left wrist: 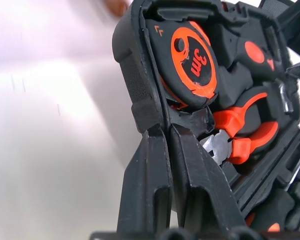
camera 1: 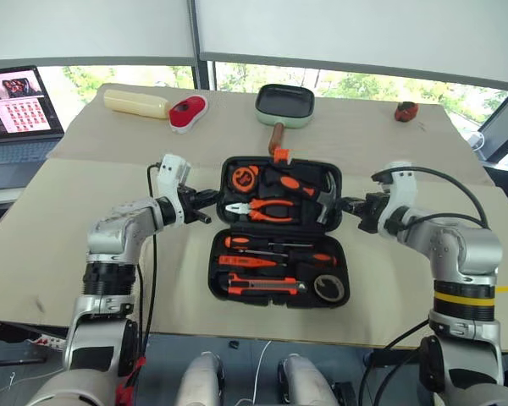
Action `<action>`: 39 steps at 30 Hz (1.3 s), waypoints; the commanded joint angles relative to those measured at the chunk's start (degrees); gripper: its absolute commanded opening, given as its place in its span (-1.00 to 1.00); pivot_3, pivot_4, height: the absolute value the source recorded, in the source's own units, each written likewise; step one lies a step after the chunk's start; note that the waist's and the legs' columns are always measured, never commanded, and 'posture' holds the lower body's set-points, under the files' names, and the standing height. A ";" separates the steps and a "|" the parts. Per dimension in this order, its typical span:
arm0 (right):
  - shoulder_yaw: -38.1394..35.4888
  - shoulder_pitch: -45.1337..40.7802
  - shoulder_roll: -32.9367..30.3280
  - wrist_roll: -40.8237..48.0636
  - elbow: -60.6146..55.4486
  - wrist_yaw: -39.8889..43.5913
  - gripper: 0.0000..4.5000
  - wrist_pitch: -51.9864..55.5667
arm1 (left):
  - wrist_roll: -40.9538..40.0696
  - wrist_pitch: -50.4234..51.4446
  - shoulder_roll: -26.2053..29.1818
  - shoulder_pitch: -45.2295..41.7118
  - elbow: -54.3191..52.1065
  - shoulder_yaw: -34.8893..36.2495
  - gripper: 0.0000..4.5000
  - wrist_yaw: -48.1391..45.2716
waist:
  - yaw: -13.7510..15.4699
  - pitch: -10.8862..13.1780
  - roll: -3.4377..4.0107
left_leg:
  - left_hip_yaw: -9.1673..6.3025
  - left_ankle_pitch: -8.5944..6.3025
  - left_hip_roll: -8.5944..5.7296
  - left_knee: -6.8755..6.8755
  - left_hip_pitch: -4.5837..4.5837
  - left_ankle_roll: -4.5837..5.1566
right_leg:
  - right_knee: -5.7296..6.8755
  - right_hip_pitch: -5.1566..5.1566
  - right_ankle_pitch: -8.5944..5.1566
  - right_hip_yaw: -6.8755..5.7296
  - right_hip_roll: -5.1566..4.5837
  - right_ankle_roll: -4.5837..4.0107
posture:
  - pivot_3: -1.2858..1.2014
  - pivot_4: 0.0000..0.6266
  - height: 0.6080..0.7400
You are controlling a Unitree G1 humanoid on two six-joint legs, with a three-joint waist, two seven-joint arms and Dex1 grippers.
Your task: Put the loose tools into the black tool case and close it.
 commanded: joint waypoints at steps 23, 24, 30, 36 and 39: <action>-14.14 58.40 -13.93 -4.06 -35.27 23.24 0.46 -50.83 | -5.44 -15.60 20.70 34.82 -24.81 13.62 0.54 -5.92 | 0.45 -0.11 0.10 | 0.21 0.09 0.40 -0.25 0.71 -0.15 | -0.40 0.56 0.00 -0.03 0.15 -0.08 | 0.03 -0.52 1.00; -14.67 60.87 -14.80 -2.03 -36.57 25.28 0.47 -49.13 | -5.74 -14.59 21.83 33.22 -22.95 13.15 0.69 -6.77 | 0.69 -0.11 0.10 | 0.21 0.08 0.41 -0.25 0.92 -0.16 | -0.45 0.79 -0.11 -0.10 0.10 -0.08 | 0.03 -0.52 1.00; -9.08 66.80 -20.03 -1.61 -38.17 32.13 -0.02 -46.05 | 3.14 -22.45 20.30 13.36 -3.57 0.88 0.86 -11.43 | 1.69 -0.16 -0.14 | 0.24 -0.19 0.42 -0.29 1.55 -0.60 | -0.70 1.27 -0.44 -0.25 -0.05 -0.31 | 0.03 -0.52 1.00; 1.89 56.87 -21.35 -5.81 -34.61 30.26 -0.92 -43.39 | 11.18 -35.43 12.87 -1.36 15.32 -9.93 0.04 -17.28 | 0.97 -0.21 -0.28 | 0.28 0.07 0.38 -0.28 1.17 -0.12 | -0.70 1.19 0.02 -0.21 0.11 -0.26 | 0.03 -0.52 1.00; 6.03 52.19 -21.19 -7.44 -32.54 30.34 -1.00 -42.87 | 13.92 -41.23 9.53 -5.36 22.70 -12.96 -0.41 -19.02 | 0.88 -0.19 -0.29 | 0.19 0.05 0.38 -0.28 1.06 -0.11 | -0.70 1.14 -0.02 -0.21 0.21 -0.22 | 0.03 -0.52 1.00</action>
